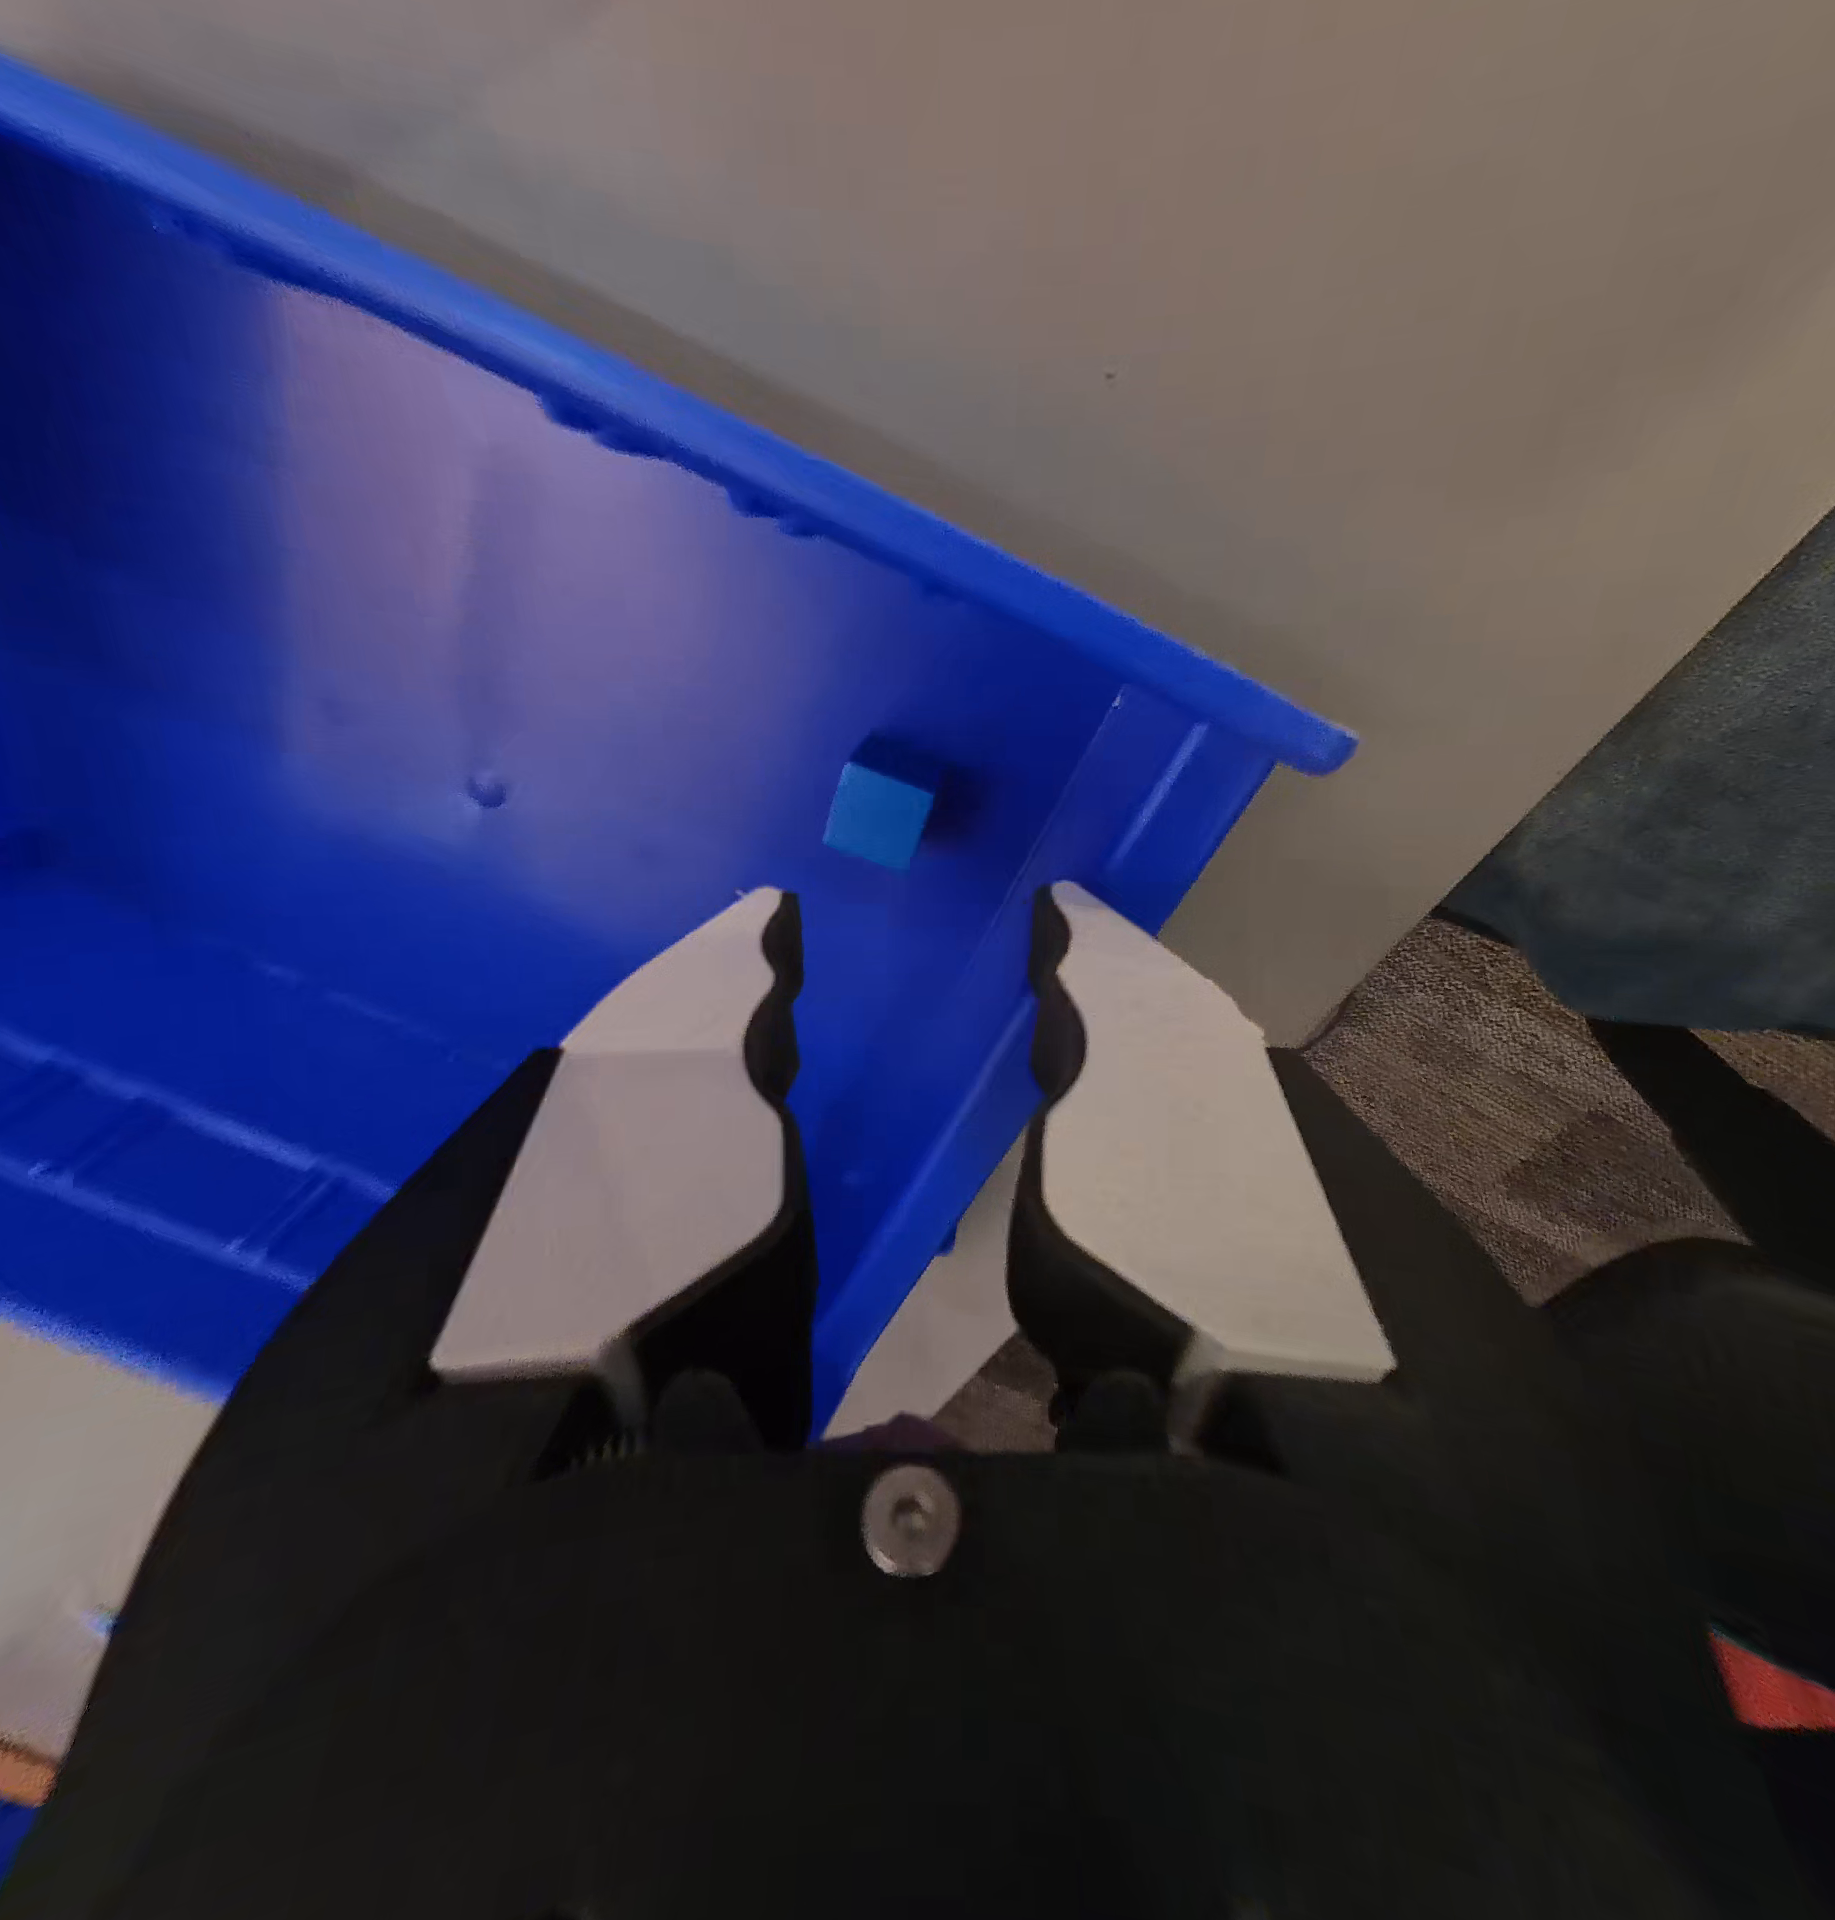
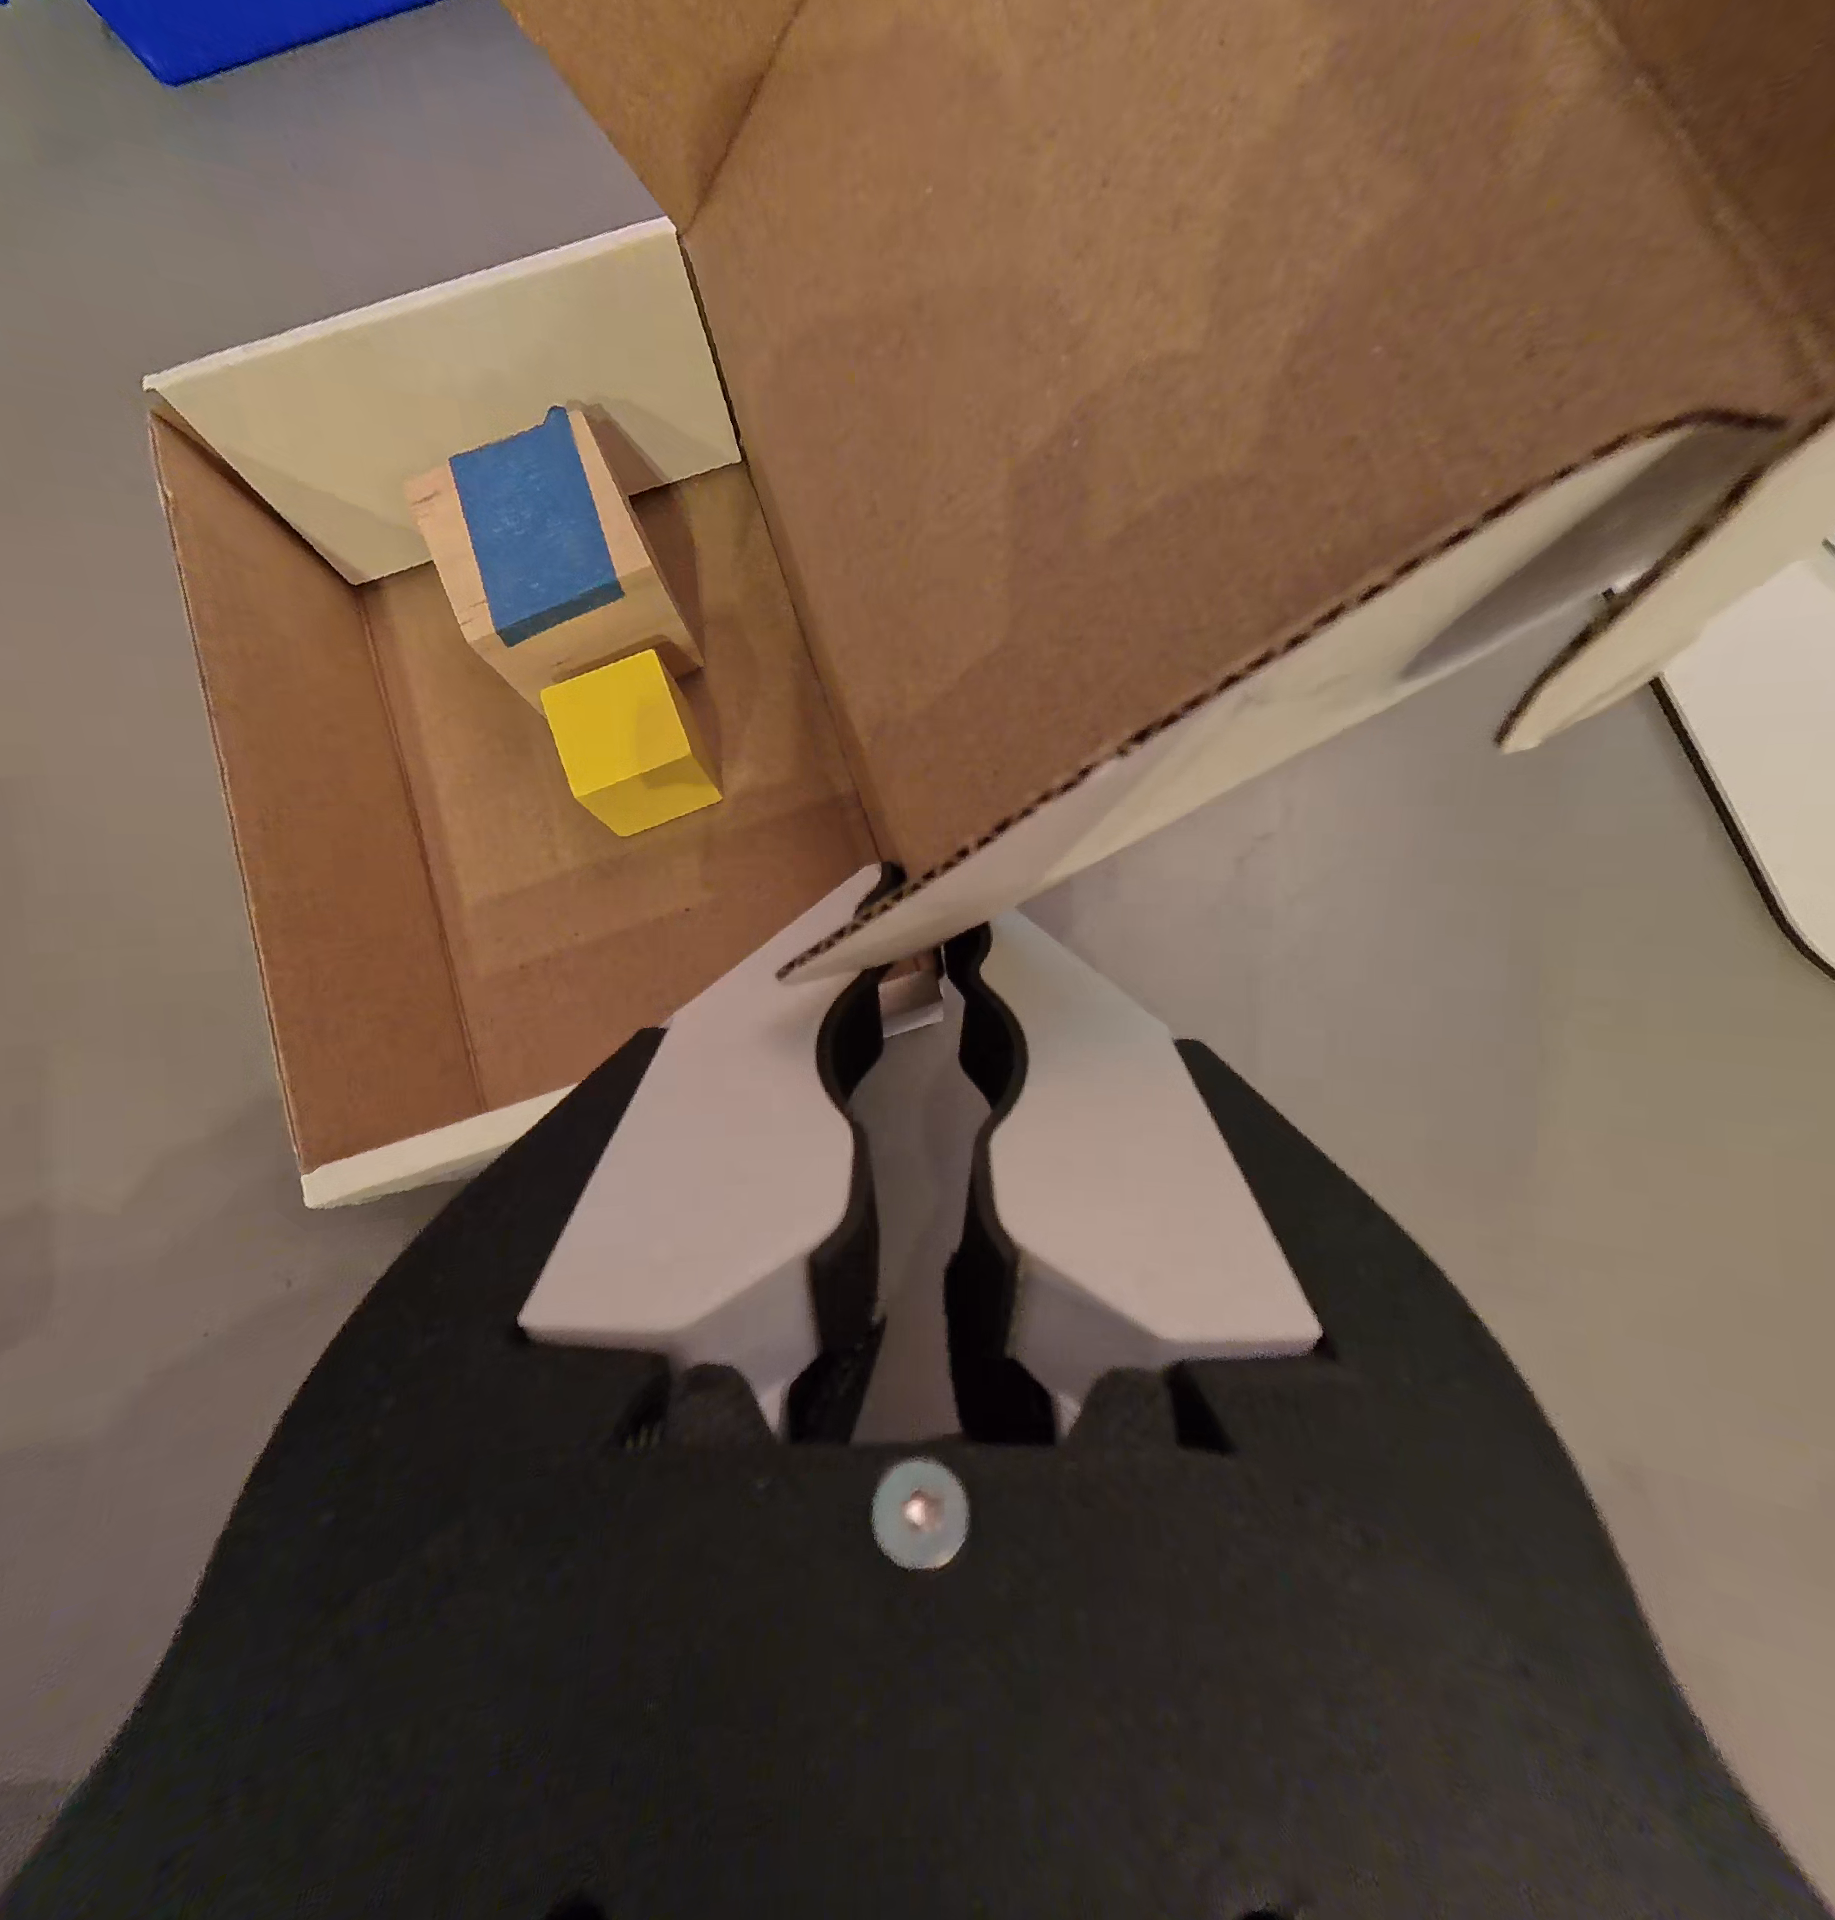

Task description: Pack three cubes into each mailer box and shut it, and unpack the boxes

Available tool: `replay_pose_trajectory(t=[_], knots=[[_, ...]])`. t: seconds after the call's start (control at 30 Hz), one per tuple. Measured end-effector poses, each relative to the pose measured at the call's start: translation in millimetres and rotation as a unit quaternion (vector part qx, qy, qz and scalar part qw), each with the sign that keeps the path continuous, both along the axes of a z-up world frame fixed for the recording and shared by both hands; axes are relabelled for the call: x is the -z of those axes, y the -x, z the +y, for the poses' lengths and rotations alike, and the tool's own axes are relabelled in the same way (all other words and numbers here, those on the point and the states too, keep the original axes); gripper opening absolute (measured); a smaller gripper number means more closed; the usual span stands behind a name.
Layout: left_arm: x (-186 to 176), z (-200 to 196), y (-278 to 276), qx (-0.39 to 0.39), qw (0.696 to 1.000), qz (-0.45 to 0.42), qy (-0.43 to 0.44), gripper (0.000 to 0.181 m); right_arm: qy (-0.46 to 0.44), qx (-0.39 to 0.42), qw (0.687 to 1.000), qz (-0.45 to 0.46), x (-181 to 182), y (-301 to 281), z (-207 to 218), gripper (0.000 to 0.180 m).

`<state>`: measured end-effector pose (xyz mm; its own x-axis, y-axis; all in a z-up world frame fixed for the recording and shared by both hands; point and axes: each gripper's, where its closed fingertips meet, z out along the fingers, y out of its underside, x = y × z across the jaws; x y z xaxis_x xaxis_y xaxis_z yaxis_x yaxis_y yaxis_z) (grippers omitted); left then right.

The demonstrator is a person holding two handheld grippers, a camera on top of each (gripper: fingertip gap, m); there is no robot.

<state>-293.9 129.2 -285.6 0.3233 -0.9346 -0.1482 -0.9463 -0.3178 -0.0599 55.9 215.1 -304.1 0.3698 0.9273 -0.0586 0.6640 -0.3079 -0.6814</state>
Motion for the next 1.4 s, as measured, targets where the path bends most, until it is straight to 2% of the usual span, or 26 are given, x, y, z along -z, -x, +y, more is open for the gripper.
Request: replay_pose_trajectory(t=[0.2,0.3,0.43,0.53,0.63,0.73,0.83,0.97,1.1,1.23,1.4], knots=[[29,9,2,0.017,0.999,0.003,0.038,0.033,0.001,0.004,1.000,0.000,0,1,0,0.006],[40,8,4,0.030,0.998,0.016,0.060,0.021,0.002,0.005,1.000,0.000,0,0,0,0.006],[38,10,6,0.034,0.997,0.021,0.059,0.022,0.002,0.004,1.000,0.001,0,0,0,0.006],[12,15,7,0.010,1.000,-0.004,0.020,0.022,0.001,0.004,1.000,0.001,0,0,-1,0.006],[-38,20,-3,-0.019,0.997,-0.055,-0.047,0.022,0.001,0.003,1.000,0.001,0,0,-1,0.006],[-91,20,-50,-0.011,0.986,-0.139,-0.093,0.022,0.000,0.001,1.000,0.001,0,1,-1,0.006],[-108,15,-123,0.043,0.982,-0.147,-0.112,0.021,-0.003,-0.001,1.000,-0.002,-1,2,0,0.006],[-83,1,-233,0.132,0.978,-0.141,-0.072,0.021,-0.004,0.001,1.000,0.000,-1,2,0,0.006],[-40,9,-303,0.181,0.976,-0.112,-0.041,0.021,0.000,0.002,1.000,0.004,-1,2,-1,0.006],[-4,24,-328,0.176,0.981,-0.083,-0.023,0.021,0.002,0.004,1.000,0.011,-1,2,0,0.005],[21,28,-335,0.176,0.981,-0.078,-0.001,0.021,0.005,-0.002,1.000,0.016,-1,2,0,0.005]])
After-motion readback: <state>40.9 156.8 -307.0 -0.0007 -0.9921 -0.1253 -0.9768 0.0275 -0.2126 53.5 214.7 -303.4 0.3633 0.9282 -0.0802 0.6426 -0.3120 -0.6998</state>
